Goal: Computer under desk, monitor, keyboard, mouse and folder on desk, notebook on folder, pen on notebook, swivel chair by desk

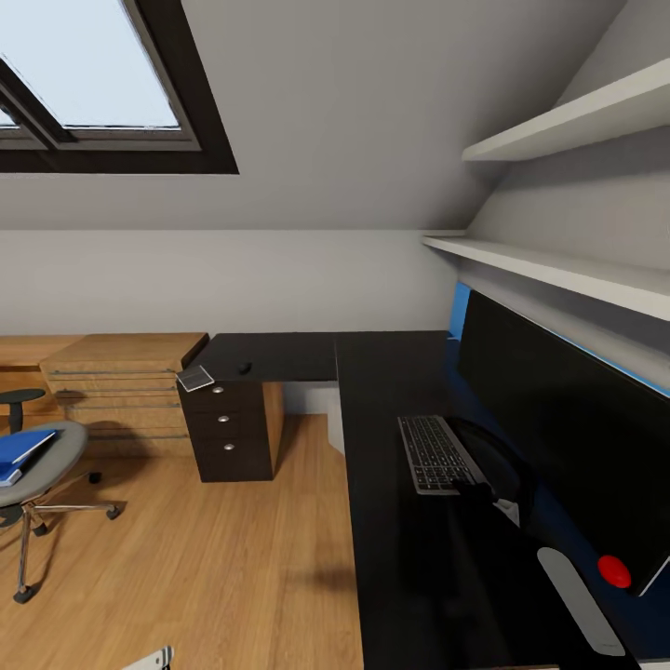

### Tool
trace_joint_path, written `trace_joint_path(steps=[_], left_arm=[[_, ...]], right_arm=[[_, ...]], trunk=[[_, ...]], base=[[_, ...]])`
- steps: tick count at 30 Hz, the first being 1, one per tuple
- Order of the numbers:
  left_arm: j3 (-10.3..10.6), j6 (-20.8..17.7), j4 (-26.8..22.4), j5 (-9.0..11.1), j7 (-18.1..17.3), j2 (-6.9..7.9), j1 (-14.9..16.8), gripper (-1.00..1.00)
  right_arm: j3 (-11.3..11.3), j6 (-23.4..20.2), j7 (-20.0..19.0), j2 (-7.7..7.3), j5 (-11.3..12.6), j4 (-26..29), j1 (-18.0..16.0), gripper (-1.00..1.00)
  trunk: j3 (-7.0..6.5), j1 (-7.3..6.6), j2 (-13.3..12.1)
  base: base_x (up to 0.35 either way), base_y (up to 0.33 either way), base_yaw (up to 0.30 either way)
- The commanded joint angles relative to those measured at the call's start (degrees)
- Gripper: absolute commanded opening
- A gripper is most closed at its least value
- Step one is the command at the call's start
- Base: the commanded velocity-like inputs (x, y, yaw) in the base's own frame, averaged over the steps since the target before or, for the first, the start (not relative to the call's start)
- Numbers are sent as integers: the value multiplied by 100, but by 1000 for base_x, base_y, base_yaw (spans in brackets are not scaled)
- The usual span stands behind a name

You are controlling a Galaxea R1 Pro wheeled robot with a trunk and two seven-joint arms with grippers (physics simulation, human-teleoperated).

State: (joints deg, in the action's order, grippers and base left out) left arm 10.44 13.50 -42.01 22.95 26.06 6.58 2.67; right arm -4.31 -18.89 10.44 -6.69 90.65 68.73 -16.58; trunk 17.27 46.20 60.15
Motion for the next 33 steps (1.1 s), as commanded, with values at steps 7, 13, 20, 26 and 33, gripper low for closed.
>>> trace_joint_path(steps=[7, 13, 20, 26, 33], left_arm=[[53, 53, -15, 61, 49, 10, 5, 100], [54, 60, -17, 61, 56, 10, 7, 100], [54, 64, -16, 61, 57, 10, 5, 100], [48, 72, -18, 61, 57, 10, 5, 100], [53, 73, -18, 61, 53, 10, 6, 100]], right_arm=[[-9, -18, 53, 1, 59, 9, -4, -100], [-9, -21, 54, 1, 60, 11, -4, 100], [-7, -31, 55, 1, 65, 13, -4, 100], [-9, -35, 53, 1, 67, 11, -4, 100], [-8, -36, 53, 1, 64, 9, -4, 100]], trunk=[[7, 0, 5], [7, 0, 5], [7, 0, 5], [7, 0, 5], [7, 0, 5]], base=[[0, 0, 0], [0, 0, 0], [0, 0, 0], [0, 0, 0], [-95, -80, 0]])
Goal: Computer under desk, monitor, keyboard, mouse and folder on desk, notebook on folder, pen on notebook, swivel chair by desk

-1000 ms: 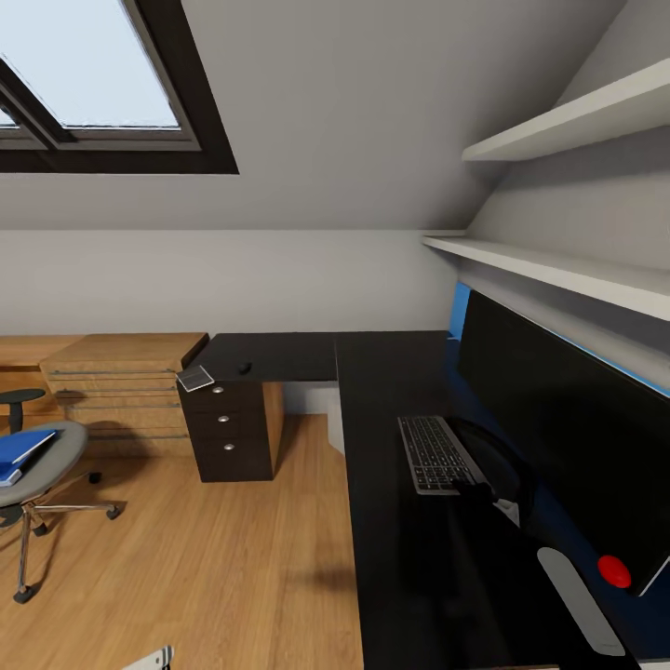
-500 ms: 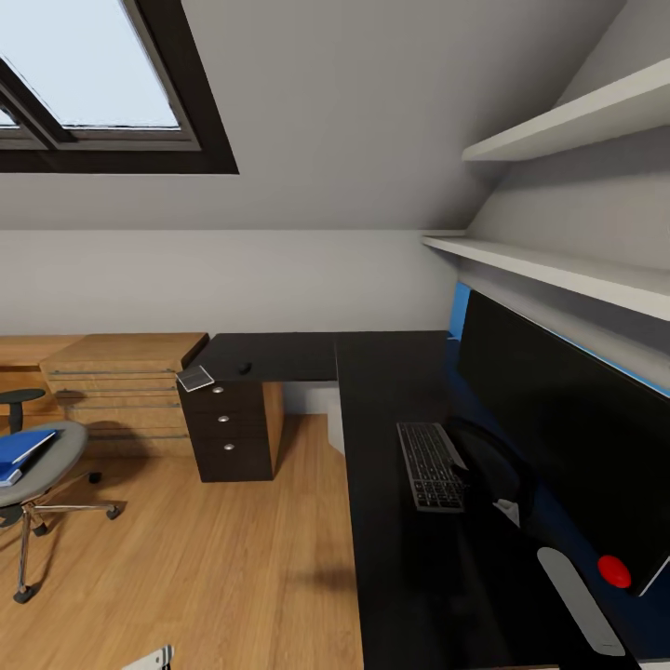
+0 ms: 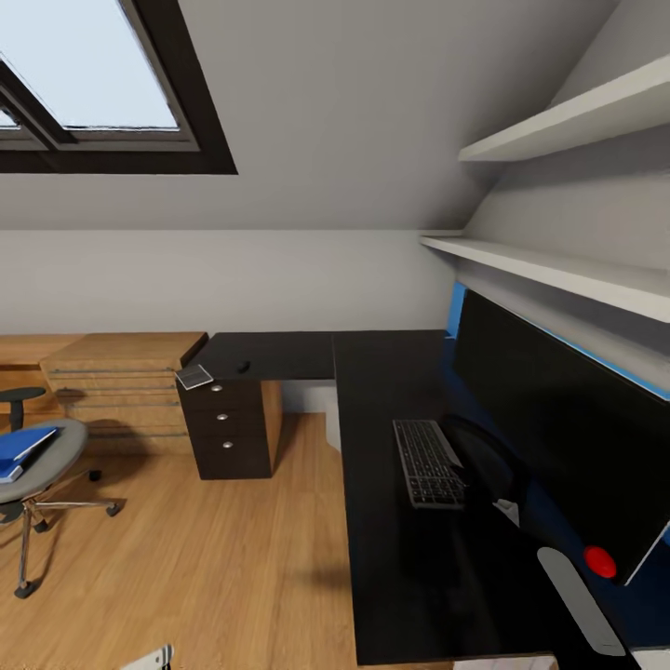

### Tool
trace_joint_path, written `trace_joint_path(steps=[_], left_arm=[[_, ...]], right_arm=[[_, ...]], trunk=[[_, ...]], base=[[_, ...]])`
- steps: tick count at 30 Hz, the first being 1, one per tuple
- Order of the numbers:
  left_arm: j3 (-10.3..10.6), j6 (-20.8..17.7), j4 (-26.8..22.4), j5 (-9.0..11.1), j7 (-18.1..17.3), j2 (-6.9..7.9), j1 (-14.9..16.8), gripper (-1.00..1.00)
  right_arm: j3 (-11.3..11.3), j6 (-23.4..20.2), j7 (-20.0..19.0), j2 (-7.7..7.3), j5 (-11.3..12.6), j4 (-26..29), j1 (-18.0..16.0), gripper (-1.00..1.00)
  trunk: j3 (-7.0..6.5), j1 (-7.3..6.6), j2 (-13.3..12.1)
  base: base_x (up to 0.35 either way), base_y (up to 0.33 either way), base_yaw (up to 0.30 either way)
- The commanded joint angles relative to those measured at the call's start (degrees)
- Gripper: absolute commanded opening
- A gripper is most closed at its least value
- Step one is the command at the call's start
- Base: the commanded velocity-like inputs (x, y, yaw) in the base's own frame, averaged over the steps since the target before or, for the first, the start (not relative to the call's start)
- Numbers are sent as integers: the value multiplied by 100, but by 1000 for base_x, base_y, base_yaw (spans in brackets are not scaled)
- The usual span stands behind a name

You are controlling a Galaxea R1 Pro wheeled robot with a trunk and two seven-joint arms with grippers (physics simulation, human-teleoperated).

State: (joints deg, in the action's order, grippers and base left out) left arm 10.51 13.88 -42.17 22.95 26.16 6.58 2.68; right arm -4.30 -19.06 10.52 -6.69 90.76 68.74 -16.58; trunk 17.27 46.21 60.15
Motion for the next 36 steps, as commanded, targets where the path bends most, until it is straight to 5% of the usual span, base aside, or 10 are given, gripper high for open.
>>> trace_joint_path(steps=[1, 36], left_arm=[[47, 36, -1, 60, 44, 10, 5, 100], [49, 36, -8, 60, 47, 10, 5, 100]], right_arm=[[-9, -19, 46, 1, 52, 8, -4, 100], [-10, -10, 45, 1, 54, 8, -4, 100]], trunk=[[7, -1, 5], [7, -1, 5]], base=[[-70, -61, 0], [-87, -35, 0]])
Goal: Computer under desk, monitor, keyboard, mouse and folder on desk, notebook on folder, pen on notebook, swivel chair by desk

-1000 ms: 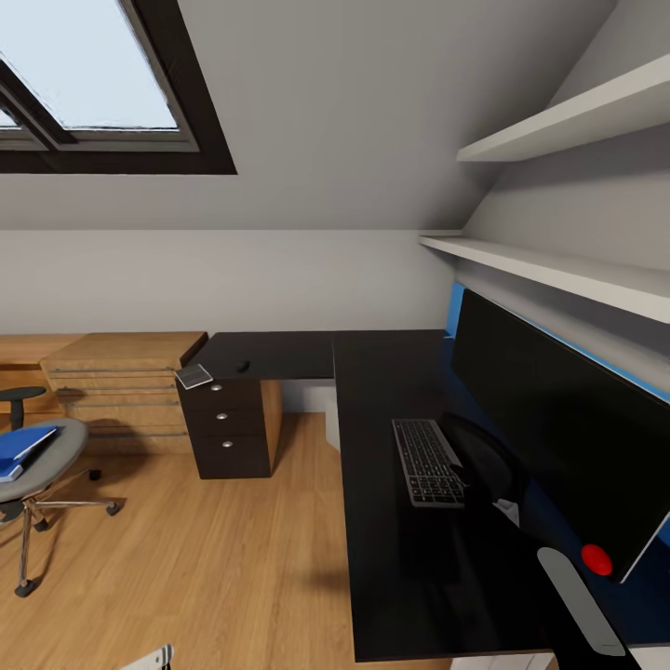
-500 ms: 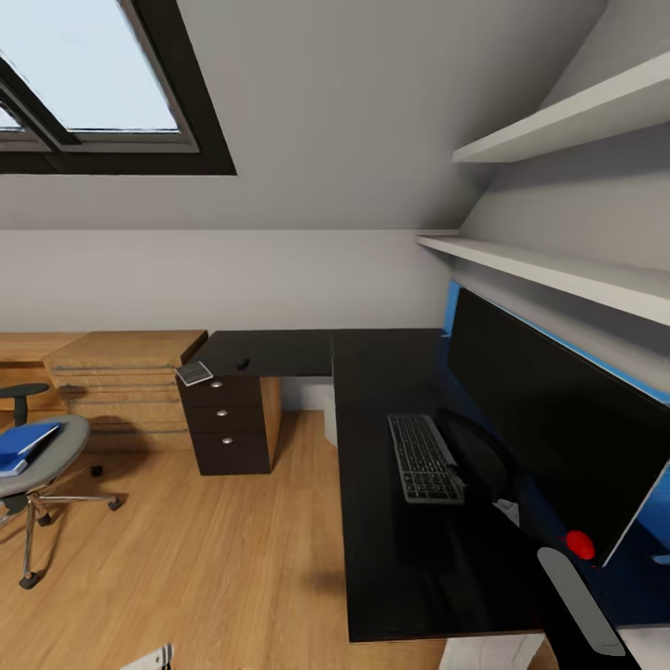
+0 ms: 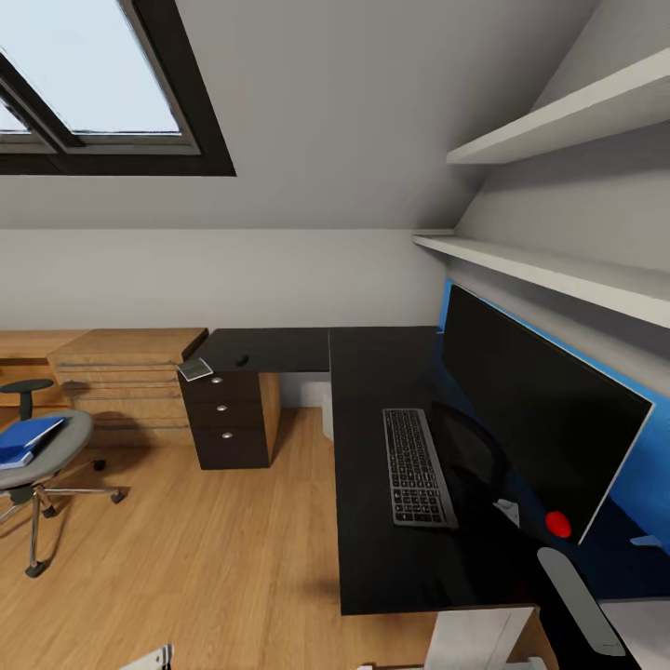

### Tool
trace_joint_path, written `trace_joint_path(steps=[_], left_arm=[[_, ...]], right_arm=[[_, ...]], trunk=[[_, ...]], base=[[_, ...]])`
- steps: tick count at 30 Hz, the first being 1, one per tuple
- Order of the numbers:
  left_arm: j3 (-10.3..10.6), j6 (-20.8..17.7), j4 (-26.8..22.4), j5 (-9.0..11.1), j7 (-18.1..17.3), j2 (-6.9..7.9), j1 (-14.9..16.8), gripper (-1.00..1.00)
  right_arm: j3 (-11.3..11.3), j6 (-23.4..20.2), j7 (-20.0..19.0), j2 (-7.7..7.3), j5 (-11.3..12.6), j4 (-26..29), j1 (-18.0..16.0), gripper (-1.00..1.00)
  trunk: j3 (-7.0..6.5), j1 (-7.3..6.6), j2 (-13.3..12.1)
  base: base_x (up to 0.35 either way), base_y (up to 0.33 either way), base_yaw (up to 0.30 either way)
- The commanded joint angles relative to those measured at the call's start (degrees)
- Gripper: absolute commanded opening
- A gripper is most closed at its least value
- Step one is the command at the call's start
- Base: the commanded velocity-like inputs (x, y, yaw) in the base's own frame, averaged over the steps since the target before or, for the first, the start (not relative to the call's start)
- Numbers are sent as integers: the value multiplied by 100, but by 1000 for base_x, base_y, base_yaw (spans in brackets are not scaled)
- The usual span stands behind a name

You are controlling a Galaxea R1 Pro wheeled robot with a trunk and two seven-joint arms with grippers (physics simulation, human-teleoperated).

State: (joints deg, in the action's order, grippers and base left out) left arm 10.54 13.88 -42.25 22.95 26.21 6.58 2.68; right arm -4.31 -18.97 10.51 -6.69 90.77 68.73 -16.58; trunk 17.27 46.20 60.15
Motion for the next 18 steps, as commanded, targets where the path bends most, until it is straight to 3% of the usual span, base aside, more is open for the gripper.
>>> trace_joint_path(steps=[1, 7, 18], left_arm=[[49, 36, -1, 60, 42, 10, 5, 100], [53, 36, -2, 60, 39, 10, 7, 100], [46, 29, 5, 60, 20, 10, 6, 100]], right_arm=[[-9, -19, 45, 1, 52, 9, -4, 100], [-9, -19, 44, 1, 52, 9, -4, 100], [-3, -19, 39, 1, 54, 9, -4, 100]], trunk=[[7, 1, 5], [7, 1, 5], [7, 1, 5]], base=[[-10, -2, 0], [-118, -57, 0], [-293, -88, 0]])
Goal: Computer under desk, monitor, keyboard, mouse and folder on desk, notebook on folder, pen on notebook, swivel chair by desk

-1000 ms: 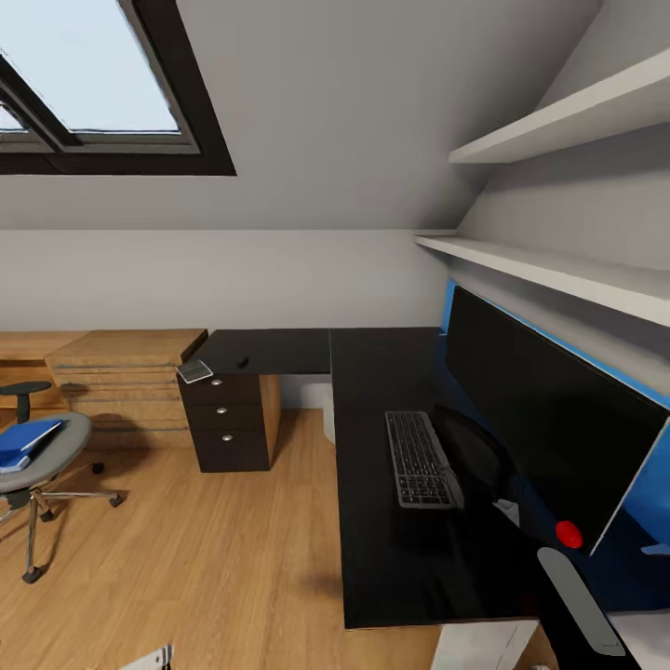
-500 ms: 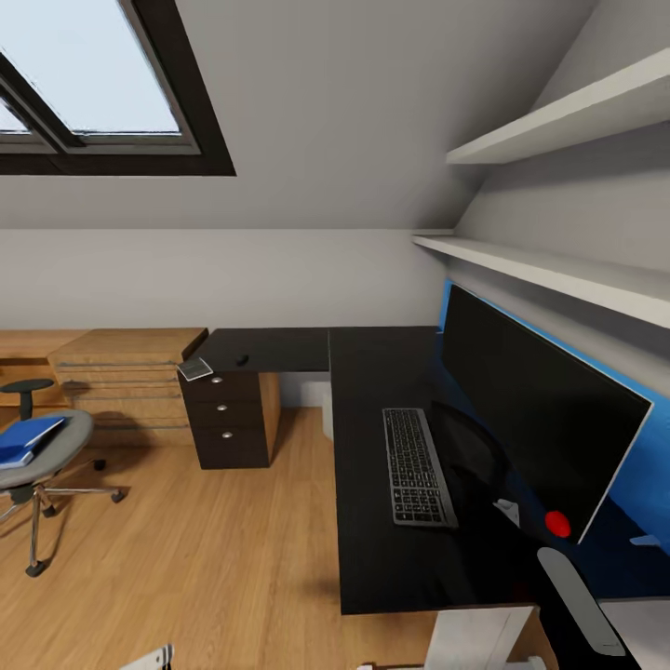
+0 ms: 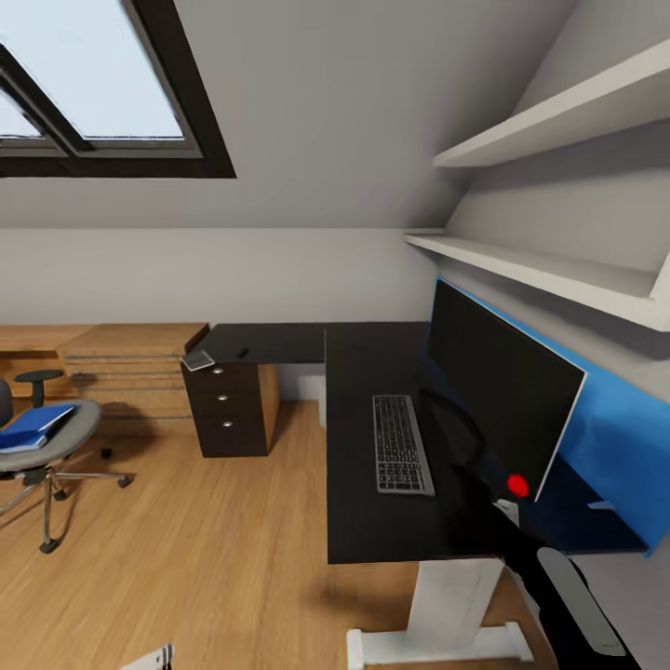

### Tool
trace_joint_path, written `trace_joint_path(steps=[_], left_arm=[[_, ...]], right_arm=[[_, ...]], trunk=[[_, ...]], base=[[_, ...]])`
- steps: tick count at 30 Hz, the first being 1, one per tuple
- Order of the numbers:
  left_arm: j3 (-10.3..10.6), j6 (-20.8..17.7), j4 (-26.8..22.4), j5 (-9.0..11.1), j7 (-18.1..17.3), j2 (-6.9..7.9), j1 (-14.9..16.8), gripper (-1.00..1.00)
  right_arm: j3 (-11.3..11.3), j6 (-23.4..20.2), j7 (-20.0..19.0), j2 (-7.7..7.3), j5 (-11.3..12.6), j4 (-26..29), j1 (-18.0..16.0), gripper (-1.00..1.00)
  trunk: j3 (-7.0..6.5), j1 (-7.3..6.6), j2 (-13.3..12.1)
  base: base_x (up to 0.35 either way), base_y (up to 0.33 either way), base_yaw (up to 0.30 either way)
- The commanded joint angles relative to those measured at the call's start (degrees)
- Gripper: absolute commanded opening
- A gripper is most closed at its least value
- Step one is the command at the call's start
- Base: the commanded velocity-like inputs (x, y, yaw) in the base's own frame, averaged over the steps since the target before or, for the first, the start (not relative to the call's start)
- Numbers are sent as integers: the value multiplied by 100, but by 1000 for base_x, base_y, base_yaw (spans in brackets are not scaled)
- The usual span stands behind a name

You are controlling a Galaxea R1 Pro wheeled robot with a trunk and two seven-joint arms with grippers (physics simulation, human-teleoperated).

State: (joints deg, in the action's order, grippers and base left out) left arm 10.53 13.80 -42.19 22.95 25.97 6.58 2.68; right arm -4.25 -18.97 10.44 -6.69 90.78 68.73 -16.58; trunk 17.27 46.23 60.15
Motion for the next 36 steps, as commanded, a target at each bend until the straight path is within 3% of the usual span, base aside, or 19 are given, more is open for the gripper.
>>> trace_joint_path(steps=[1, 26, 29, 31, 33, 35, 36], left_arm=[[44, 36, 0, 61, 42, 10, 5, 100], [31, 29, 0, 67, 39, 10, 5, 100], [35, 13, 11, 74, 44, 10, 5, 100], [40, 23, 12, 66, 45, 8, 5, 100], [45, 27, 8, 64, 44, 6, 5, 100], [55, 32, -3, 62, 36, 3, 5, 100], [56, 32, -7, 62, 37, 3, 6, 100]], right_arm=[[-7, -19, 46, 1, 53, 9, -3, 100], [0, -16, 46, 4, 54, 7, -3, 100], [140, -5, 46, 48, 21, 2, -3, 100], [436, 21, 53, 160, -183, 2, -3, 100], [585, 87, 57, 245, -372, 4, -3, 100], [782, 357, 61, 475, -910, 5, -3, 100], [813, 438, 63, 544, -1067, 4, -3, 100]], trunk=[[7, -3, 5], [7, -3, 5], [7, -3, 5], [7, -3, 5], [7, -3, 5], [-11, -25, -35], [-28, -47, -75]], base=[[-328, -16, 0], [-333, -2, 0], [-283, 0, 0], [-116, 0, 0], [-65, 0, 0], [-30, 0, 0], [-19, 0, 0]])
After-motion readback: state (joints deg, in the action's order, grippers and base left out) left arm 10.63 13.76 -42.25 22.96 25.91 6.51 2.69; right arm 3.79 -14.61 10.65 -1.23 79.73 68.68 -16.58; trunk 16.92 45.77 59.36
